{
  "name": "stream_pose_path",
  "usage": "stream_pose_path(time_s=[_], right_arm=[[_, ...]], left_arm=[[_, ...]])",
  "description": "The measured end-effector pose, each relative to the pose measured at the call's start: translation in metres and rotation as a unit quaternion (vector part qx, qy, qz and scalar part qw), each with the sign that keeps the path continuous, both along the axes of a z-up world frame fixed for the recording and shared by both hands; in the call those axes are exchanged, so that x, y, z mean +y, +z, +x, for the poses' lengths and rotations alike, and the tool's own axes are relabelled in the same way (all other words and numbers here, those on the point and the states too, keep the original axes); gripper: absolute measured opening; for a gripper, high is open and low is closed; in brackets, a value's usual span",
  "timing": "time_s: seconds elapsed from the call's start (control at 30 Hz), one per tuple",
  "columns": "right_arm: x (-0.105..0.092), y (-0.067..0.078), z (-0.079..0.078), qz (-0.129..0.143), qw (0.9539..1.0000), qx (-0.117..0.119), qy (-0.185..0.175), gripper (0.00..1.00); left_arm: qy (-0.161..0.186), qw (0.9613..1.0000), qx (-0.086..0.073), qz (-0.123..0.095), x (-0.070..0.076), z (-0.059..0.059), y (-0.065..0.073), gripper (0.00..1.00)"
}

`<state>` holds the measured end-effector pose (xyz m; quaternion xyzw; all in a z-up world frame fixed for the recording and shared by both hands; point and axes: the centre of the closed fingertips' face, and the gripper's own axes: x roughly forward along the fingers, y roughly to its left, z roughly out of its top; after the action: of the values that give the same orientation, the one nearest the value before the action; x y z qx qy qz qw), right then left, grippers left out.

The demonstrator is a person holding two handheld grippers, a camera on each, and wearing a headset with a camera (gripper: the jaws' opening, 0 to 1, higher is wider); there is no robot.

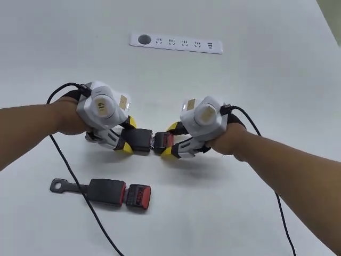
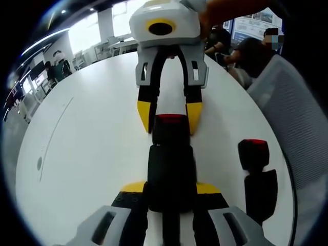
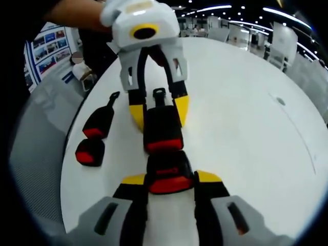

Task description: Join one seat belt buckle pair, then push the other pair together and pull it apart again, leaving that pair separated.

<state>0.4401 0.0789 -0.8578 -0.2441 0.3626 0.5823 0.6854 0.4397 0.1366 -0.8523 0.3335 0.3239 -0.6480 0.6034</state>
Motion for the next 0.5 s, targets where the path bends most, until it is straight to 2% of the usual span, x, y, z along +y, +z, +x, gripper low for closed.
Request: stream_pose_path(time_s=[0.17,0.23,0.5], right_arm=[[-0.014,0.000,0.000,-0.005,1.0000,0.002,0.004,0.34],[-0.013,0.000,0.001,0.007,0.9999,0.011,-0.005,0.34],[-0.020,0.000,-0.001,0.011,0.9999,0.003,-0.003,0.35]], left_arm=[[0.002,1.0000,0.003,-0.001,0.001,0.001,0.000,0.34],[0.002,1.0000,0.003,0.000,0.000,0.001,0.000,0.34],[0.013,0.9999,0.008,-0.007,0.001,0.001,0.000,0.34]])
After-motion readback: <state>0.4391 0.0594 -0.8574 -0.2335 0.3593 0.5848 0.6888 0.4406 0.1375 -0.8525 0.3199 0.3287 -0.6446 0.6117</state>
